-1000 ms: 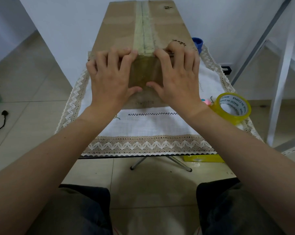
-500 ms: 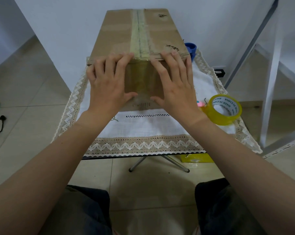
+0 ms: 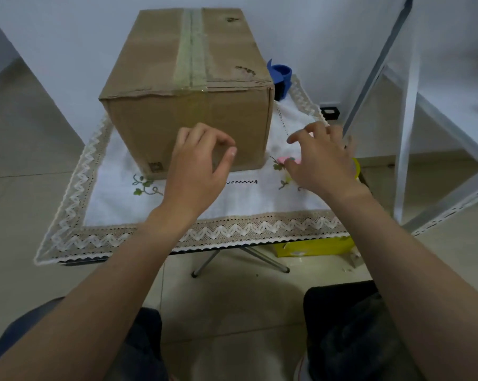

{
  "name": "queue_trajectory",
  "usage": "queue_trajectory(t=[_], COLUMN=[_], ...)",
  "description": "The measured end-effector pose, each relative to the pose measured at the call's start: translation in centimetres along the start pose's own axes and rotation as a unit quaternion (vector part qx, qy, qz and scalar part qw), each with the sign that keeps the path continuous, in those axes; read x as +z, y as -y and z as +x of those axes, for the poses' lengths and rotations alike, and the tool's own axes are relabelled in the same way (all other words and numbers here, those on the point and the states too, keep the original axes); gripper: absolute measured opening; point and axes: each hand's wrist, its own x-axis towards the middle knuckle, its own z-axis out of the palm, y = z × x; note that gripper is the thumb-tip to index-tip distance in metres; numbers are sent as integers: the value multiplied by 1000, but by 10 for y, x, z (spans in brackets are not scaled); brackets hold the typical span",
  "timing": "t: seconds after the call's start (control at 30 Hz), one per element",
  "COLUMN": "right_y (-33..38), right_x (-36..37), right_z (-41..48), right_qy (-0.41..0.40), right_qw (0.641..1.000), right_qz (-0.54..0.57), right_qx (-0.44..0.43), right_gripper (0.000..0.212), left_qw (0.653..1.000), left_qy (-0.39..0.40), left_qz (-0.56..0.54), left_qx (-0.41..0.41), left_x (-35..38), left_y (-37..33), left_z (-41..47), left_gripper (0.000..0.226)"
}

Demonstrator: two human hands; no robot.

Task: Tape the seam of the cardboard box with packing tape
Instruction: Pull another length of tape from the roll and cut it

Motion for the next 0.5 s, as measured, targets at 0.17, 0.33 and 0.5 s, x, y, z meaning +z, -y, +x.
queue_trajectory(t=[0.17, 0.33, 0.5], right_y=[-19, -26, -12], right_x=[0, -8, -23], right_z=[4, 6, 0], right_qy=[185, 170, 132], right_qw=[977, 980, 977], right_qz=[-45, -12, 141], right_qx=[97, 100, 86], right_gripper=[57, 54, 61], left_qw=[997, 989, 956], left_qy=[61, 106, 144], left_qz=[-32, -83, -182], left_qx=[-23, -61, -181], left_x=[13, 20, 23], left_y=[-11, -23, -36], left_z=[-2, -5, -8], left_gripper=[11, 8, 8])
